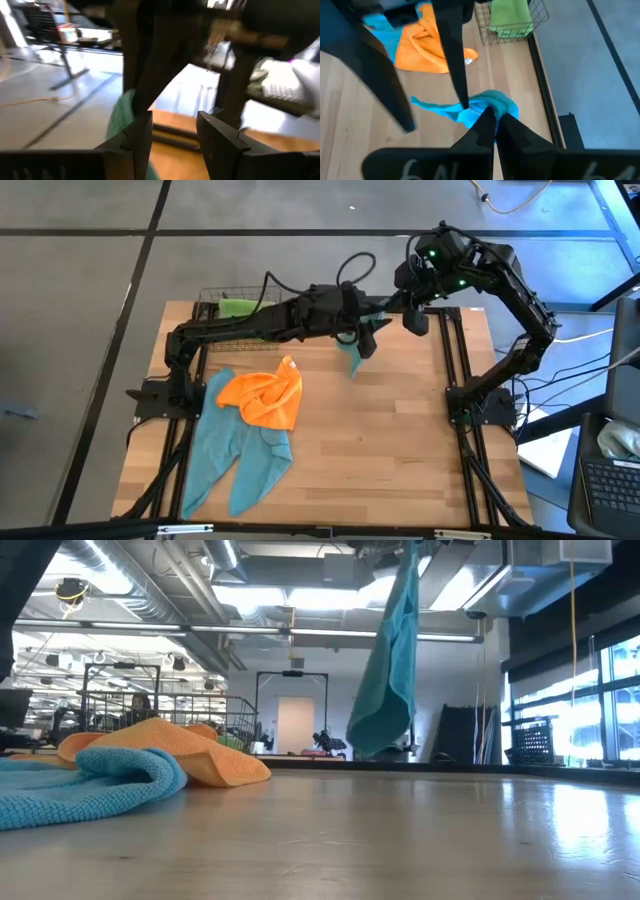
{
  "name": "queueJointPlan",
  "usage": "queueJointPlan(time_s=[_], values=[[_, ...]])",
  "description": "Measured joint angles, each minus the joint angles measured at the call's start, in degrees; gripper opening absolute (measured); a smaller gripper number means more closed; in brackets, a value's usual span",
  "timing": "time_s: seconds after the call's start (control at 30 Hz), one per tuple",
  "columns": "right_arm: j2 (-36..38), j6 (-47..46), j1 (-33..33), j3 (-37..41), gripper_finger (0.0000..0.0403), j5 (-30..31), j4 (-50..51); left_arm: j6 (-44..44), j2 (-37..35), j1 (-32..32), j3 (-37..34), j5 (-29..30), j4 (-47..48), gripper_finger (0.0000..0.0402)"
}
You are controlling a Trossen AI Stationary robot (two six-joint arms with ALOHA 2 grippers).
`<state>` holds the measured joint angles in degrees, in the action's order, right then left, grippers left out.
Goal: Fold microfiber towels
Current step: Fold the blue microfiber cloth
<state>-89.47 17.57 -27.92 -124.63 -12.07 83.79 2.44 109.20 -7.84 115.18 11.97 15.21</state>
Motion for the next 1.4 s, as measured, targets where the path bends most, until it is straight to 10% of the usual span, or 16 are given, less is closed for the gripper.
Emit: queueJointPlan(time_s=[0.63,1.4], values=[[0.0,3.0,0.0,-2.2,0.0012,-0.5,1.8,-6.3,0.0,1.5,0.0,15.0,14.3,0.0145],[0.1,4.0,-0.8,-2.2,0.0012,0.8,1.6,7.5,-1.8,2.6,0.0,15.7,18.7,0.0141]])
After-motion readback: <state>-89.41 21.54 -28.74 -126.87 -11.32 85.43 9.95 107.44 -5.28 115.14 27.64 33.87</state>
